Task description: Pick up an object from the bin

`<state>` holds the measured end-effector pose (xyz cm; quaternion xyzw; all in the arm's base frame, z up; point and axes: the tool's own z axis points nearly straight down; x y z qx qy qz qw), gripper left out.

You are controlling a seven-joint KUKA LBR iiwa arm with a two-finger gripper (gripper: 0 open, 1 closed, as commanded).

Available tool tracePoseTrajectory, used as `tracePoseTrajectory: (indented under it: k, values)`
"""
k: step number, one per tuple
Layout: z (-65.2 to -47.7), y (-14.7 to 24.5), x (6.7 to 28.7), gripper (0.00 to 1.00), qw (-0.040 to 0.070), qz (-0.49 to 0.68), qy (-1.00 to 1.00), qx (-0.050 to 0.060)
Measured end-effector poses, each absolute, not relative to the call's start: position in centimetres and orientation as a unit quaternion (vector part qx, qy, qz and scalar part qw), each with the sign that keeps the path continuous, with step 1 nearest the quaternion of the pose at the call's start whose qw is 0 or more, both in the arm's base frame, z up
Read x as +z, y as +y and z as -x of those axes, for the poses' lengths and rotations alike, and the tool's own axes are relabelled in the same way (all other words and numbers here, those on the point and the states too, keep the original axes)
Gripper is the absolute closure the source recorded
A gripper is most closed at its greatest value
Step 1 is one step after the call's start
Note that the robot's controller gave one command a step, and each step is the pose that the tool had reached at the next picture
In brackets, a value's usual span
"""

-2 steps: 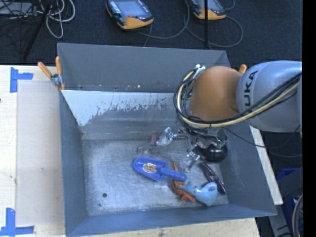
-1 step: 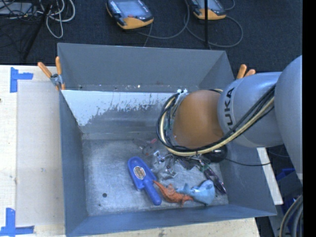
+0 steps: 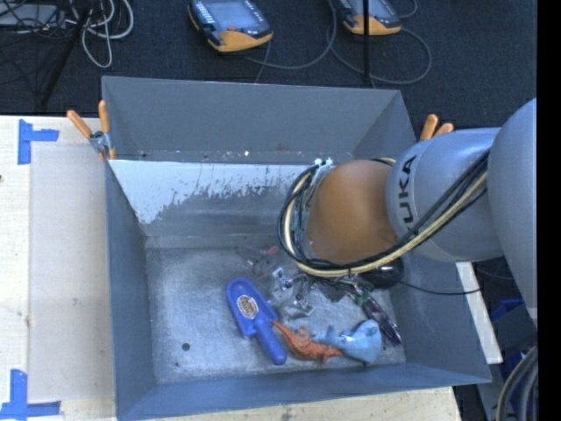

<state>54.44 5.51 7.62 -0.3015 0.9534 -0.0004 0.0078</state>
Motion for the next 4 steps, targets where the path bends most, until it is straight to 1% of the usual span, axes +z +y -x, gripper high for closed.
tracePoseTrajectory:
  k: [1, 2, 3, 4]
  values:
    - [-57.1, 5.5, 22.7, 1.00, 0.000, 0.469, 0.883, 0.001]
    - [-57.5, 5.5, 24.1, 1.00, 0.001, 0.482, 0.876, 0.000]
    - [-57.1, 10.4, 20.7, 1.00, 0.000, 0.523, 0.852, 0.000]
    - [-59.2, 7.7, 15.1, 0.00, -0.001, 0.451, 0.892, 0.001]
